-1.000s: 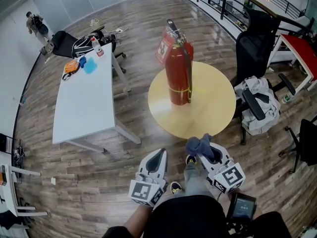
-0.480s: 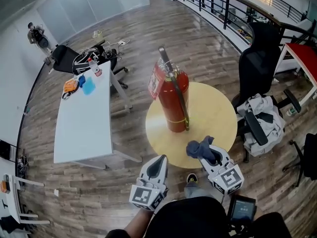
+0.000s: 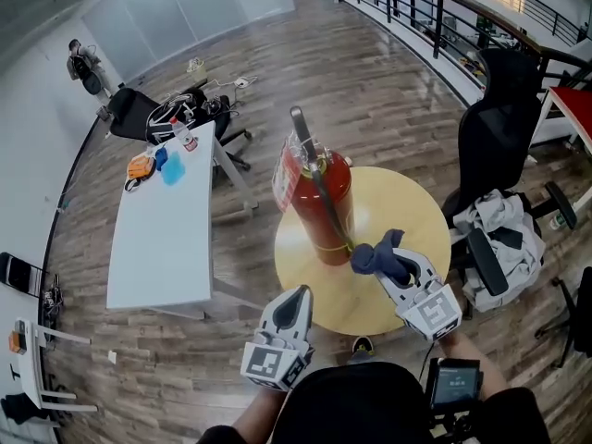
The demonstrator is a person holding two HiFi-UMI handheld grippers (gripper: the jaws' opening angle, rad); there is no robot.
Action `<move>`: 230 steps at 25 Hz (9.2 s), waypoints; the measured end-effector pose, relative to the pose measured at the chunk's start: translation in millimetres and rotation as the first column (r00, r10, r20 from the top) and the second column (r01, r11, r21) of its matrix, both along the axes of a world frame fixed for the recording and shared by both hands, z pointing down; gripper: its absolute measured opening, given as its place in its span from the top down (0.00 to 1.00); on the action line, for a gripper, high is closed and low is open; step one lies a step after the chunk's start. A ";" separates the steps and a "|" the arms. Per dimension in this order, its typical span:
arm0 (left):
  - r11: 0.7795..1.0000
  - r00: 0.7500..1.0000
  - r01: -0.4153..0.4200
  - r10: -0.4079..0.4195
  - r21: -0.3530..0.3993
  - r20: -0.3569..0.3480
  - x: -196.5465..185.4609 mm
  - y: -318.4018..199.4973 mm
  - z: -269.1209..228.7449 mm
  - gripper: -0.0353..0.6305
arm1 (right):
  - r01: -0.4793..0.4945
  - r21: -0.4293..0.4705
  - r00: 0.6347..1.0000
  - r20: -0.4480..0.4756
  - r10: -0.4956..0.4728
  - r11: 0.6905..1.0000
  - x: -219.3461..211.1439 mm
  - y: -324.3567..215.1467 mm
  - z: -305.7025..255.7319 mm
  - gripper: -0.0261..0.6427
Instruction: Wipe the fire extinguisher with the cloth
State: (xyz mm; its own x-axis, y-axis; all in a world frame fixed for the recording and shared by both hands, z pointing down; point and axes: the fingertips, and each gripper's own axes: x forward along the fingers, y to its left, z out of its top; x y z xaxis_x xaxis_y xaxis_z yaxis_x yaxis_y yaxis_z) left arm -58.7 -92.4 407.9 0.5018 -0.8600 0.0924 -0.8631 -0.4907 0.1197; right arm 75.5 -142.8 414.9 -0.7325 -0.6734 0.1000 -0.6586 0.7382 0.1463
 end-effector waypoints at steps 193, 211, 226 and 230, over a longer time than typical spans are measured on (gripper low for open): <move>0.959 0.958 0.279 -0.281 -0.044 -0.058 -65.1 -43.7 -2.8 0.91 | 0.554 -0.668 0.556 0.741 0.377 0.496 -105.6 -77.5 0.1 0.81; 0.942 0.944 0.324 -0.328 -0.085 -0.034 -80.4 -46.0 21.6 0.91 | 0.564 -0.655 0.576 0.748 0.329 0.503 -147.1 -89.2 60.4 0.81; 0.920 0.929 0.369 -0.363 -0.134 0.067 -101.2 -24.2 30.8 0.91 | 0.213 -0.934 0.638 0.356 0.683 0.287 -129.1 -83.0 279.3 0.81; 0.920 0.928 0.372 -0.366 -0.122 0.063 -103.0 -20.5 24.5 0.91 | 0.339 -0.884 0.535 0.462 0.708 0.321 -142.1 -88.1 219.3 0.81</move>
State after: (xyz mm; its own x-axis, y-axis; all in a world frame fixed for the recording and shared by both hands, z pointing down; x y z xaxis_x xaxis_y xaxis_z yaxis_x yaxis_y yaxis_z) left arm -161.7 -112.9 432.4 0.1451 -0.9627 0.2282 -0.9851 -0.1191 0.1237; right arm -66.6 -230.9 634.2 -0.6977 -0.6712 0.2504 -0.2150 -0.1372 -0.9669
